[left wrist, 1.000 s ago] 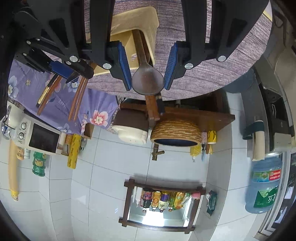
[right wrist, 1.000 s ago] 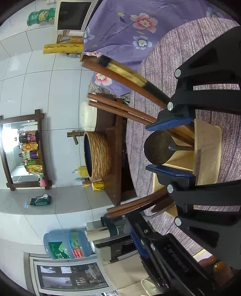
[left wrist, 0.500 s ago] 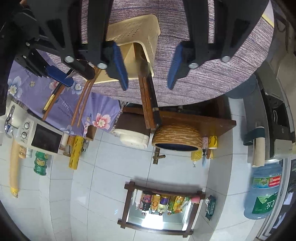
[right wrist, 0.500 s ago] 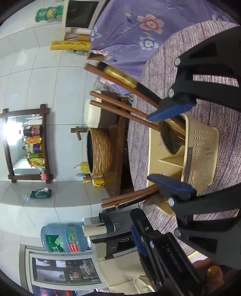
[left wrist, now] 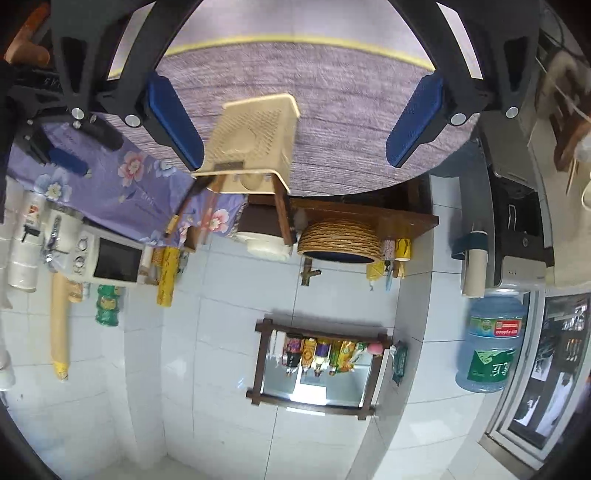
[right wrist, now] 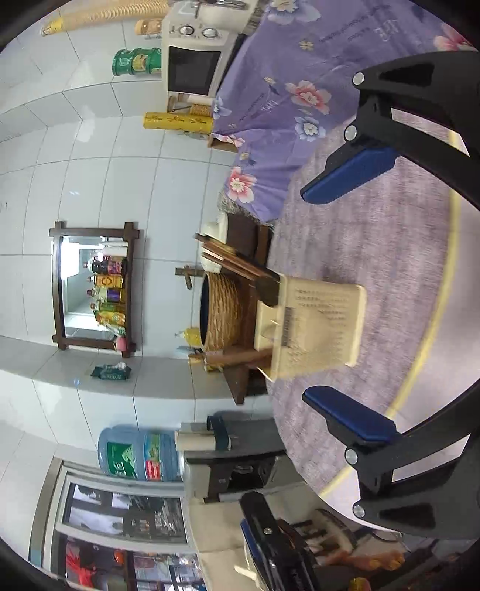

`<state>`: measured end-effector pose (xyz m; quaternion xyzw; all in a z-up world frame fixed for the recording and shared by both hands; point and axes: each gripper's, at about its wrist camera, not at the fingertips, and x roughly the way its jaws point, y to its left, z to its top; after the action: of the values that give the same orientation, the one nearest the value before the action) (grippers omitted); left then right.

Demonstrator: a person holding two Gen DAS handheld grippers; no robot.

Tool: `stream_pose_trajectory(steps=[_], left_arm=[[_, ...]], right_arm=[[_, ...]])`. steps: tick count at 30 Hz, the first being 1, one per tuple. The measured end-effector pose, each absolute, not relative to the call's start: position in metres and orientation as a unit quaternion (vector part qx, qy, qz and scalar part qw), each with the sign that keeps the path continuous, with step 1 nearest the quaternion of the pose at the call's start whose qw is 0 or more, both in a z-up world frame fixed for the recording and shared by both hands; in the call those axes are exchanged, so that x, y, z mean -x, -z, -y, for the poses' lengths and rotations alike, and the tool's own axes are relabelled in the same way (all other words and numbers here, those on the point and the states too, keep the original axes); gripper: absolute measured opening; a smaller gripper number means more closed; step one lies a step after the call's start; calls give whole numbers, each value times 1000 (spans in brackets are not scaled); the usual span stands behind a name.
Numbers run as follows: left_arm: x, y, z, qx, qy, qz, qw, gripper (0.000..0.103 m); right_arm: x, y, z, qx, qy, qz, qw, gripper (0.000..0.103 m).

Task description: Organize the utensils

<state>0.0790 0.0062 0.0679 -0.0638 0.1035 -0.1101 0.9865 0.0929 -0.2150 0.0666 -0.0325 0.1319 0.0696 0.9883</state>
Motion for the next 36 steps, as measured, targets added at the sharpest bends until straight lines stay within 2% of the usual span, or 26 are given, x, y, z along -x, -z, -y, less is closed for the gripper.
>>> stream_pose_trajectory(steps=[8,12,36], left_arm=[[-12,-17,13,37,88,-108,990,98],[11,-6,9,45,78,-104,991,98],[29,9,-5,53,66,-134,987,98]], right_arm=[[-10,4,218,2,-55,-171,984,97],[15,20,220,-21,-58,-186,981,97],[35,13,215,-19,-66,-173,982,97]])
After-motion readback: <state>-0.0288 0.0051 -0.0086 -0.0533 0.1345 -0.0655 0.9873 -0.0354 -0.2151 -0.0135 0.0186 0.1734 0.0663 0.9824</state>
